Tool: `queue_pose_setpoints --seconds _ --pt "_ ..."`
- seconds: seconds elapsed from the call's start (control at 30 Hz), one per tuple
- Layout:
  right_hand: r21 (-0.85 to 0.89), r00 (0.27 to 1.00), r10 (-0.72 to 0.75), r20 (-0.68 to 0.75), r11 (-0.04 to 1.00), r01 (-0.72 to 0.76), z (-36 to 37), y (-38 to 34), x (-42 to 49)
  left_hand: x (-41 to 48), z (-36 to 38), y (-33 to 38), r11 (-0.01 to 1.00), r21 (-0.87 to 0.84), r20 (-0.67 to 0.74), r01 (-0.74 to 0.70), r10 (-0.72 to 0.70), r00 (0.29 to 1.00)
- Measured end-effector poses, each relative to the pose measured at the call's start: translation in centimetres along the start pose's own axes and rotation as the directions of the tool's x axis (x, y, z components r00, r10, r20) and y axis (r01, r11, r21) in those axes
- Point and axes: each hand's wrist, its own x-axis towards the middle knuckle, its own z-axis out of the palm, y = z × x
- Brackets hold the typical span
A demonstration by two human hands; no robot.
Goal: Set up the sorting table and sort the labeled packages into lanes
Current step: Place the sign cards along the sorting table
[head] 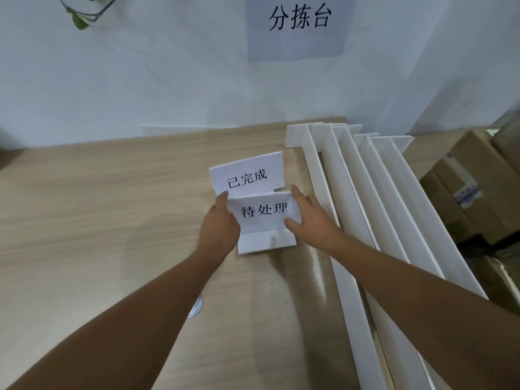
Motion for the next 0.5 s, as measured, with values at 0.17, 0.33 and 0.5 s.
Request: queue_pose_setpoints --seconds 0.17,0.33,0.5 --pt "-0.095 0.999 -0.043 -0.008 0.995 0.042 -0.8 -1.4 -5.9 -4.5 -2.2 -0.8 1.0 -0.01 -0.019 -0.029 0.029 0.999" --pt "-0.084 0.996 -0.087 -0.002 0.993 0.087 0.9 -6.8 -8.7 -8.2 -7.0 -3.2 0.999 -0.021 -0.063 0.035 -0.036 0.997" --pt "-0.006 0.978 -0.2 0.054 0.98 0.201 6.3 -14.9 -9.6 -11.2 -15.2 -8.5 0.994 -0.031 -0.136 0.105 -0.108 0.985"
